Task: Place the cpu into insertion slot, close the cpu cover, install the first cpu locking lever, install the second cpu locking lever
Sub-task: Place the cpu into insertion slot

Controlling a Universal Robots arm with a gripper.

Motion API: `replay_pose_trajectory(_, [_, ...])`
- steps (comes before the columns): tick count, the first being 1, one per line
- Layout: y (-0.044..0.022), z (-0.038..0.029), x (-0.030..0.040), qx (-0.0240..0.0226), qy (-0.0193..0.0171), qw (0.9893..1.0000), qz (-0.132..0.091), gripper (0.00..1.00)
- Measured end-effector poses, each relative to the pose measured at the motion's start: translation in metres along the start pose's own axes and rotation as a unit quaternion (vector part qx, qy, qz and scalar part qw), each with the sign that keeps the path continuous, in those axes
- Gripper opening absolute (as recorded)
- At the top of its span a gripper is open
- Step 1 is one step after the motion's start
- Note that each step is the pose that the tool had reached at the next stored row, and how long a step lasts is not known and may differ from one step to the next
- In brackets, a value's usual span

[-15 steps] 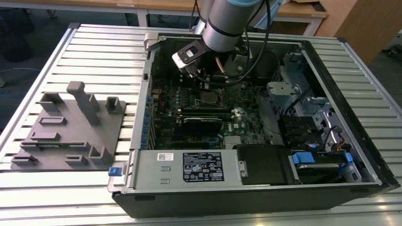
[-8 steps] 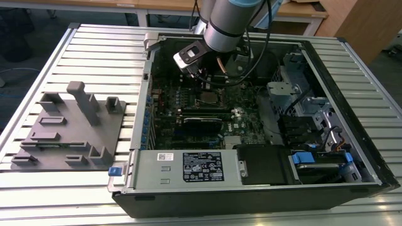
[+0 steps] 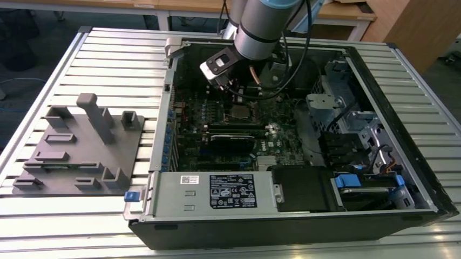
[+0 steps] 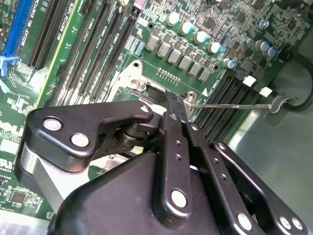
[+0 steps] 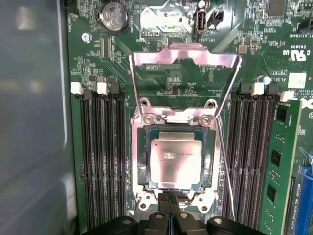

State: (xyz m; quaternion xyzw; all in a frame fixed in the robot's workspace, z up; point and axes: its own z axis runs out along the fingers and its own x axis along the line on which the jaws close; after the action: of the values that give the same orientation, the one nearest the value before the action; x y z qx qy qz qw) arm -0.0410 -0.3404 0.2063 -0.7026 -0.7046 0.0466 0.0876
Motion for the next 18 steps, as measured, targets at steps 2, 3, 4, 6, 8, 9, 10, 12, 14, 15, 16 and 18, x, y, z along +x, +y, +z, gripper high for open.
replay_pose_trajectory(2, [0.0001,0.0001,0.0000,-0.0012,0.0007,1.0000,0.000,0.10])
replay_pose_trajectory(3, [0.0001,0.0001,0.0000,-0.0012,0.0007,1.0000,0.000,0.10])
replay_pose_trajectory(4, [0.0001,0.0001,0.0000,-0.0012,0.0007,1.0000,0.000,0.10])
replay_pose_trajectory(6, [0.0000,0.0000,0.0000,-0.0012,0.0007,1.0000,0.000,0.10])
replay_pose_trajectory(8, [0.0001,0.0001,0.0000,-0.0015,0.0007,1.0000,0.000,0.10])
replay_pose_trajectory(9, [0.0000,0.0002,0.0000,-0.0034,0.0007,1.0000,0.000,0.10])
replay_pose_trajectory(10, [0.0000,0.0003,-0.0001,-0.0069,0.0005,1.0000,0.000,0.10])
replay_pose_trajectory(12, [0.0002,0.0007,-0.0001,-0.0151,0.0005,0.9999,-0.001,0.10])
replay_pose_trajectory(14, [0.0005,0.0010,-0.0001,-0.0238,0.0005,0.9997,-0.002,0.10])
replay_pose_trajectory(15, [0.0006,0.0011,-0.0001,-0.0285,0.0005,0.9996,-0.002,0.10])
replay_pose_trajectory(16, [0.0008,0.0012,-0.0001,-0.0328,0.0006,0.9995,-0.002,0.10])
replay_pose_trajectory(18, [0.0015,0.0013,-0.0001,-0.0413,0.0004,0.9991,-0.003,0.10])
